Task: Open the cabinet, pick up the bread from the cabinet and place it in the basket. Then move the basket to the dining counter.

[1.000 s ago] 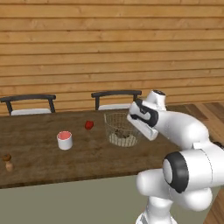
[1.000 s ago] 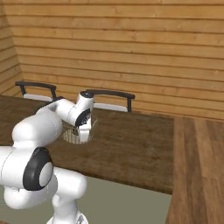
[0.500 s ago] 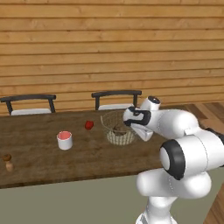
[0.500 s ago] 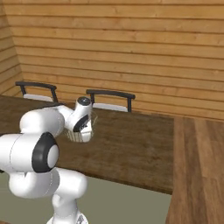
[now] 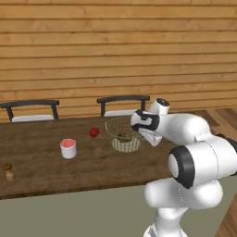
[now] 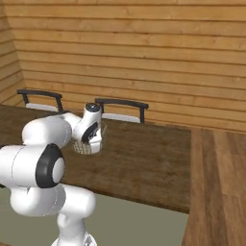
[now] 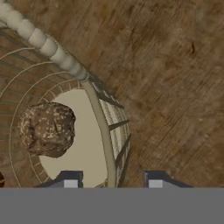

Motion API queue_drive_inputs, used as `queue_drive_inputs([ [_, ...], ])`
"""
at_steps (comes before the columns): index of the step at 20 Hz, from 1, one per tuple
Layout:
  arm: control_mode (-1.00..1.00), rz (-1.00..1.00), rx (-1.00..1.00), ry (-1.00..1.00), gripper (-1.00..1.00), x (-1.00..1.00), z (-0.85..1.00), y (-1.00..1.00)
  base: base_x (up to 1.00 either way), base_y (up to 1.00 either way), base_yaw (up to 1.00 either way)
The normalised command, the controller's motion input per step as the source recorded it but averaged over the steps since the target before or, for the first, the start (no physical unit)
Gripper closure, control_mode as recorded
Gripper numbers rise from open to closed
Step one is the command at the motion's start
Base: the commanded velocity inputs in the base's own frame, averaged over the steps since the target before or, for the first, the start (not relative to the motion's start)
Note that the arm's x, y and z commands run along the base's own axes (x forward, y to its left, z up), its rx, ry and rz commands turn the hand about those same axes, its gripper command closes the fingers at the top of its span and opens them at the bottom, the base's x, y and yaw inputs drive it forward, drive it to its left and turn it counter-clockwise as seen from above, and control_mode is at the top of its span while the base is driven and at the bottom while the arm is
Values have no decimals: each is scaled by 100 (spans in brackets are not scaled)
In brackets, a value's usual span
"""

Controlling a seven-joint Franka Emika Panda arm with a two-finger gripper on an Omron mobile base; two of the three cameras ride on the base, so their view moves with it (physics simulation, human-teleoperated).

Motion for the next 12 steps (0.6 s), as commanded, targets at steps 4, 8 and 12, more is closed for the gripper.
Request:
queue_drive_inputs([
  [4, -100, 0, 0, 0, -100, -49, 87, -19, 0, 0, 0],
  [8, -100, 5, -1, 0, -100, -78, 98, -10, 0, 0, 0],
  [12, -100, 38, -13, -8, -100, -100, 48, -27, 0, 0, 0],
])
